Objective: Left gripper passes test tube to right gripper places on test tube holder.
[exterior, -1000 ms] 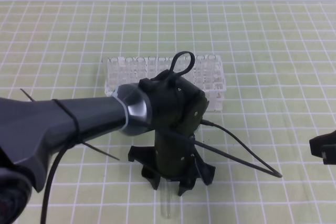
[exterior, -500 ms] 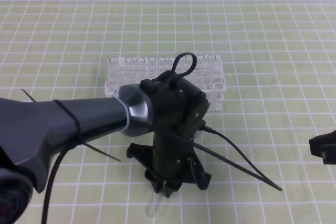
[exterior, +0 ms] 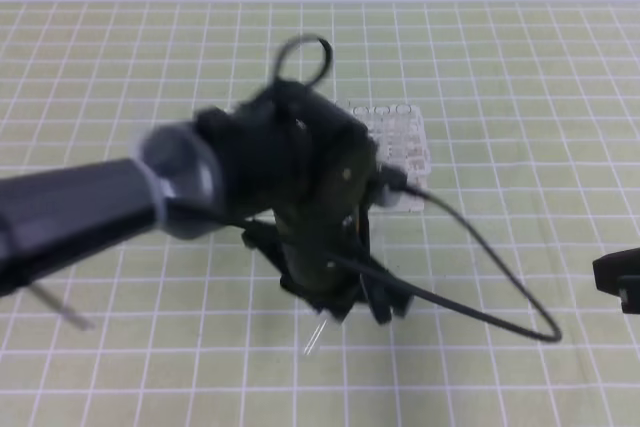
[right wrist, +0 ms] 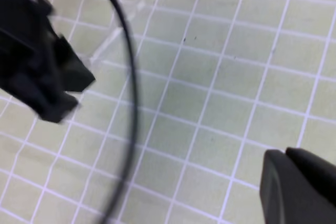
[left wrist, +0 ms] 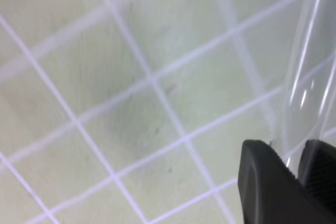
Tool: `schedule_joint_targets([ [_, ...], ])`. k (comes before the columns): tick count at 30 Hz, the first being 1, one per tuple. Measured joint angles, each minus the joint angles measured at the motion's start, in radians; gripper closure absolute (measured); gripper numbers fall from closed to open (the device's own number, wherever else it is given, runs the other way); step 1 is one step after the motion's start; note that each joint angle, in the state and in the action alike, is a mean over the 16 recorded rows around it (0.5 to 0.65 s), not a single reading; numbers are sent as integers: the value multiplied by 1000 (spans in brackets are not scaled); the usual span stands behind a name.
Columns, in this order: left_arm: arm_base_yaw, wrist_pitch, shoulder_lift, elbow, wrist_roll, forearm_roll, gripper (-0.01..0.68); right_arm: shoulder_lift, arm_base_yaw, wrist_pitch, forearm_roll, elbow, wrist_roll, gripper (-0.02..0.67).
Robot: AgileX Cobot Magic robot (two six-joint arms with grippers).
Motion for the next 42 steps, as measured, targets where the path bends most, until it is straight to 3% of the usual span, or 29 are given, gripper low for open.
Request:
schedule_joint_targets([
  [11, 2, -233, -301, 112, 29, 51, 649, -14, 0, -24, 9, -16, -11, 665],
  [23, 86, -660, -672, 550, -49, 114, 636, 57, 33, -50, 135, -134, -108, 665],
  [31, 170, -995, -848, 820, -83, 124, 643, 164, 184, -204, 202, -223, -225, 665],
  [42, 192, -1290, -831, 946, -61, 163, 630, 211, 479, -728, 233, -191, -448, 665],
])
